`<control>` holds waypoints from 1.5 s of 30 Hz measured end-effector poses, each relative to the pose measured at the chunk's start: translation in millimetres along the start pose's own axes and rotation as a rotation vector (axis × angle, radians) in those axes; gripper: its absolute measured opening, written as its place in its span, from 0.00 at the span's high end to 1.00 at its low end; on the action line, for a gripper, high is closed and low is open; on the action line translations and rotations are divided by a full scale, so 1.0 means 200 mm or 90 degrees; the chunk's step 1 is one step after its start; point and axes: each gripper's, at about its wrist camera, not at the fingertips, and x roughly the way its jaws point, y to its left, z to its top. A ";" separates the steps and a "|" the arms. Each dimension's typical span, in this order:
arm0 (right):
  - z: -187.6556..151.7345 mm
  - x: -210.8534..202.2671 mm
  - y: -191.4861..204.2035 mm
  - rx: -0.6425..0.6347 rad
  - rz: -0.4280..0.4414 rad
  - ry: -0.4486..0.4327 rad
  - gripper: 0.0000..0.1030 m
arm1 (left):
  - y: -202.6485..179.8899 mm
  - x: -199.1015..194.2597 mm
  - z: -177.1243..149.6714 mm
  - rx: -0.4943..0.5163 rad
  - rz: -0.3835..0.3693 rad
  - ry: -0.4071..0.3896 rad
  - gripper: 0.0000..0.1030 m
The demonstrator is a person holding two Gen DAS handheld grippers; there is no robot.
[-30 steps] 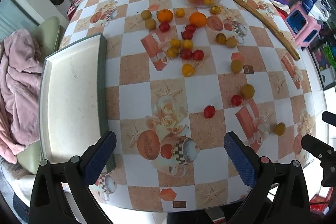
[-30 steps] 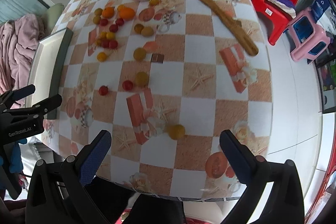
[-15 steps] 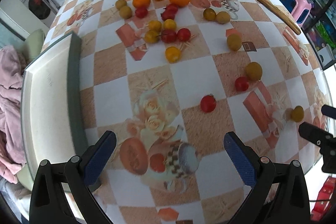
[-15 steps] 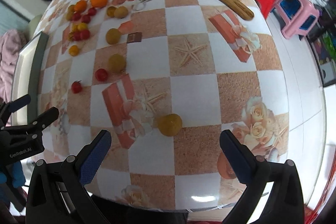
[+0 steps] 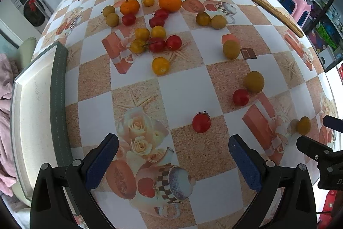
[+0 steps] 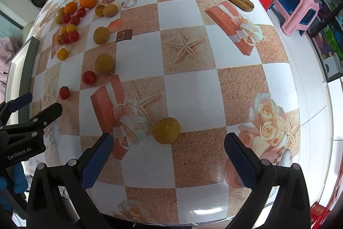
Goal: Organize fruits
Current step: 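Move both tools over the scattered cherry tomatoes on the table, then grasp a red cherry tomato with the left tool while the right tool grasps a yellow tomato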
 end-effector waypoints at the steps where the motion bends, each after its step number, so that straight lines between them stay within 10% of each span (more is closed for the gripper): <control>1: 0.00 0.00 -0.01 0.003 0.001 -0.001 0.00 | 0.00 0.00 0.00 0.001 0.000 0.000 0.00; 22: 0.00 0.05 -0.03 -0.009 -0.011 -0.016 0.03 | -0.04 0.07 0.05 0.020 0.010 -0.016 0.00; 33: -0.01 0.07 0.13 -0.088 -0.057 -0.029 0.38 | -0.09 0.12 0.07 0.019 -0.019 -0.009 0.40; 36: 0.00 0.05 0.15 -0.102 -0.052 -0.037 0.71 | -0.11 0.10 0.06 0.022 -0.045 -0.011 0.62; 38: 0.01 0.05 0.15 -0.101 -0.045 -0.034 0.71 | -0.13 0.10 0.06 0.030 -0.052 -0.013 0.78; 45: 0.02 0.02 0.04 -0.037 0.069 -0.022 0.71 | -0.04 0.04 0.06 -0.026 -0.086 -0.004 0.80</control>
